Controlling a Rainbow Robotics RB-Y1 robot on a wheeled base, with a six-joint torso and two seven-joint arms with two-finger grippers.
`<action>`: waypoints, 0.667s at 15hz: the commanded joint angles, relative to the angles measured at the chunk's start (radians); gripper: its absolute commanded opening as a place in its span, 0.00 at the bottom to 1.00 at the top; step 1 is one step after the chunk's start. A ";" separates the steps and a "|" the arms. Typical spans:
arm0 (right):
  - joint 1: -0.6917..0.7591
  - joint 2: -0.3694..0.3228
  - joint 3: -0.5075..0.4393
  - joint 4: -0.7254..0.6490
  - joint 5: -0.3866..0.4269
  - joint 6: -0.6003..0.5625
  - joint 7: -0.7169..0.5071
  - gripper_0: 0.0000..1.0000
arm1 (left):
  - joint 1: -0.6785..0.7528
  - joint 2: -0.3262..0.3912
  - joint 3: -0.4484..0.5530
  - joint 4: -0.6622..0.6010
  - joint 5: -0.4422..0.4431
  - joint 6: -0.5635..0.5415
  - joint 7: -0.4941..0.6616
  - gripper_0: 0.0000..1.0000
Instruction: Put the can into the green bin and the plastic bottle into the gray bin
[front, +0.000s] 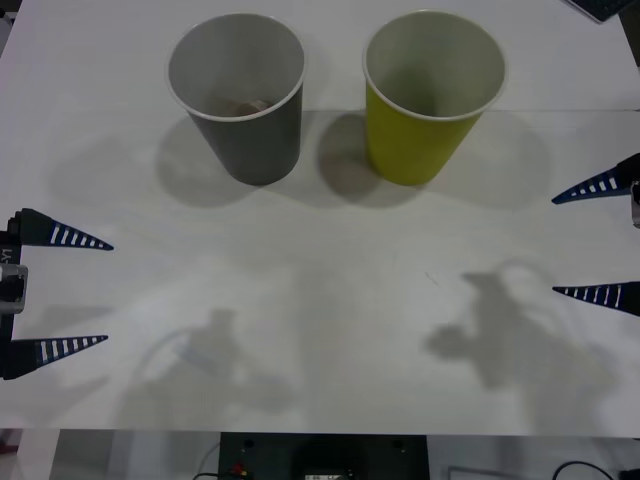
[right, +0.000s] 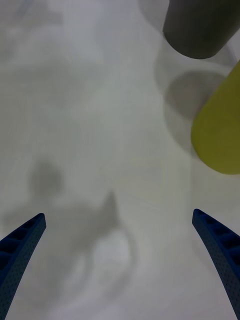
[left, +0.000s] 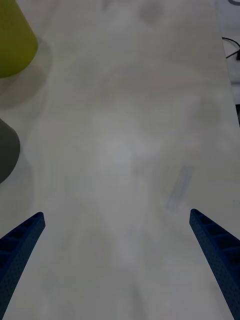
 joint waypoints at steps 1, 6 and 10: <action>0.035 0.035 -0.019 0.000 0.001 0.000 0.063 1.00 | 0.000 0.000 0.000 0.000 0.000 0.000 0.000 1.00; 0.089 0.063 -0.029 0.000 -0.012 0.013 0.103 1.00 | 0.000 0.000 0.000 0.000 0.000 0.000 0.000 1.00; 0.092 0.063 -0.030 0.000 -0.010 0.014 0.106 1.00 | 0.000 0.000 0.000 0.000 0.000 0.000 0.000 1.00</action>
